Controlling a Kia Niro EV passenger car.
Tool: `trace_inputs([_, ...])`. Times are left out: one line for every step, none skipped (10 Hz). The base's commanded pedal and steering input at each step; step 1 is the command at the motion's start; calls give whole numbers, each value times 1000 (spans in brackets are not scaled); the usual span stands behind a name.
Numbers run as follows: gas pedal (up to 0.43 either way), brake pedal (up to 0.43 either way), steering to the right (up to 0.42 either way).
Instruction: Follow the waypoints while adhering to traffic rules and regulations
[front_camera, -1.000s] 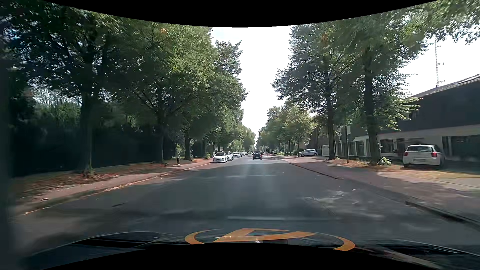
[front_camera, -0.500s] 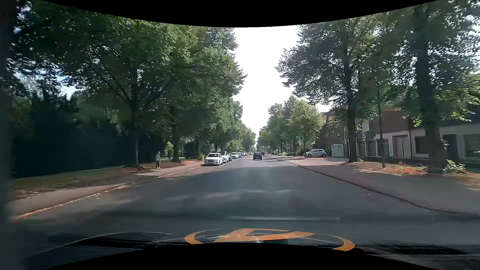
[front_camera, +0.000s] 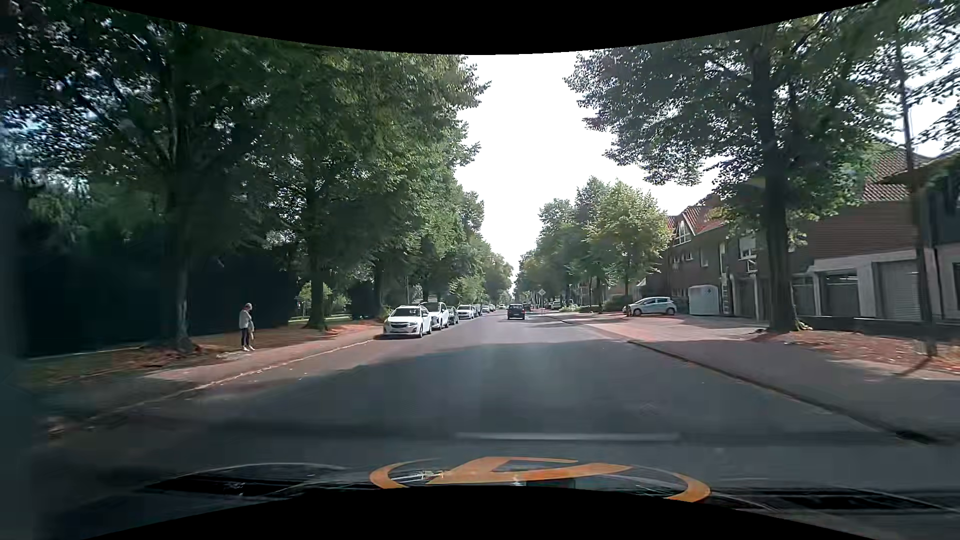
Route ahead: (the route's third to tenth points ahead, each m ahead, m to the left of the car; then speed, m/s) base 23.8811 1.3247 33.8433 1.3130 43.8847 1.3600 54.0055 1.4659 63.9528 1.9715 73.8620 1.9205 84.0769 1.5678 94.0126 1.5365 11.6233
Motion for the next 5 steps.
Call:
trace_inputs([87, 0, -2])
trace_inputs([87, 0, -2])
trace_inputs([87, 0, -2])
trace_inputs([87, 0, -2])
trace_inputs([87, 0, -1])
